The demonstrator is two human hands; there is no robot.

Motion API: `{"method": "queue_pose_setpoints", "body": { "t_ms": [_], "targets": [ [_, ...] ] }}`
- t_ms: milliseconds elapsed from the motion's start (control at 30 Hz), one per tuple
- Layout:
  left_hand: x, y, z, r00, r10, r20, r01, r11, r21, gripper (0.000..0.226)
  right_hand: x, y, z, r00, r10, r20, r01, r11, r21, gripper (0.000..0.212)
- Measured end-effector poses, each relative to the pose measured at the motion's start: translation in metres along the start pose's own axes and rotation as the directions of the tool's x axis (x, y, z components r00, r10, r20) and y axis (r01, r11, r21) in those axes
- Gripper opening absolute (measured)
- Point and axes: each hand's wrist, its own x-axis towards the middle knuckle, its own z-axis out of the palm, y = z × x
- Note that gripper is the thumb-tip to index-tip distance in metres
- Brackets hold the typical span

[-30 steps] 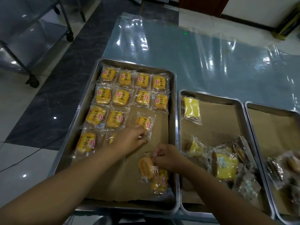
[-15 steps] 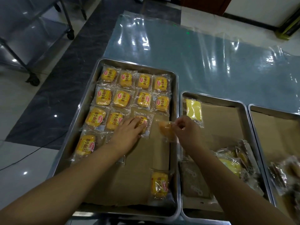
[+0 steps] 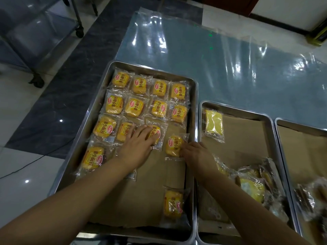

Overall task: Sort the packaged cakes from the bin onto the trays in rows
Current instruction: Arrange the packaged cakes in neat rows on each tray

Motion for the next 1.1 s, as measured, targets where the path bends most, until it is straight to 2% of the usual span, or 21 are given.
{"method": "queue_pose_setpoints", "body": {
  "t_ms": [167,233,333,533,667,733,800,867,933,1100],
  "targets": [
    [0.000,0.000,0.000,1.000,-0.003,-0.006,0.003,1.000,-0.017,0.056,0.011,-0.005,-0.003,0.997,0.077,-0.005,-0.078,0.995,-0.055,0.007],
    [0.000,0.000,0.002,1.000,0.003,-0.012,-0.003,1.000,-0.009,0.058,0.014,-0.010,0.001,0.997,0.082,-0.005,-0.082,0.994,-0.069,0.016],
    [0.000,0.000,0.005,0.999,0.006,-0.035,-0.006,1.000,0.008,0.061,0.019,-0.017,0.013,0.988,0.135,0.070,-0.134,0.991,-0.030,0.034],
    [-0.002,-0.002,0.003,1.000,0.028,-0.010,-0.027,0.999,0.041,0.058,0.034,-0.014,0.016,0.981,0.169,0.092,-0.166,0.985,-0.037,0.044],
    [-0.010,-0.004,-0.005,0.998,0.000,-0.064,0.001,1.000,0.028,0.057,0.027,-0.019,0.010,0.986,0.162,0.050,-0.161,0.987,-0.013,0.035],
    [-0.019,-0.005,-0.009,0.996,0.006,-0.094,-0.004,1.000,0.024,0.056,0.016,-0.026,0.007,0.990,0.142,0.013,-0.142,0.987,0.079,0.030],
    [-0.030,-0.003,-0.011,0.994,0.044,-0.105,-0.041,0.999,0.030,0.057,0.002,-0.034,0.004,0.991,0.089,0.098,-0.104,0.983,0.152,0.023],
    [-0.041,-0.001,-0.011,0.994,0.064,-0.094,-0.060,0.997,0.047,0.058,-0.010,-0.040,0.002,0.952,0.028,0.305,-0.057,0.995,0.086,0.020],
    [-0.051,0.000,-0.009,0.995,0.039,-0.092,-0.035,0.998,0.043,0.058,-0.020,-0.043,-0.001,0.902,-0.014,0.431,0.015,1.000,0.001,0.026],
    [-0.072,0.000,-0.006,0.993,-0.060,-0.105,0.060,0.998,0.000,0.063,-0.035,-0.045,-0.005,0.819,-0.046,0.572,0.111,0.991,-0.080,0.050]
  ]
}}
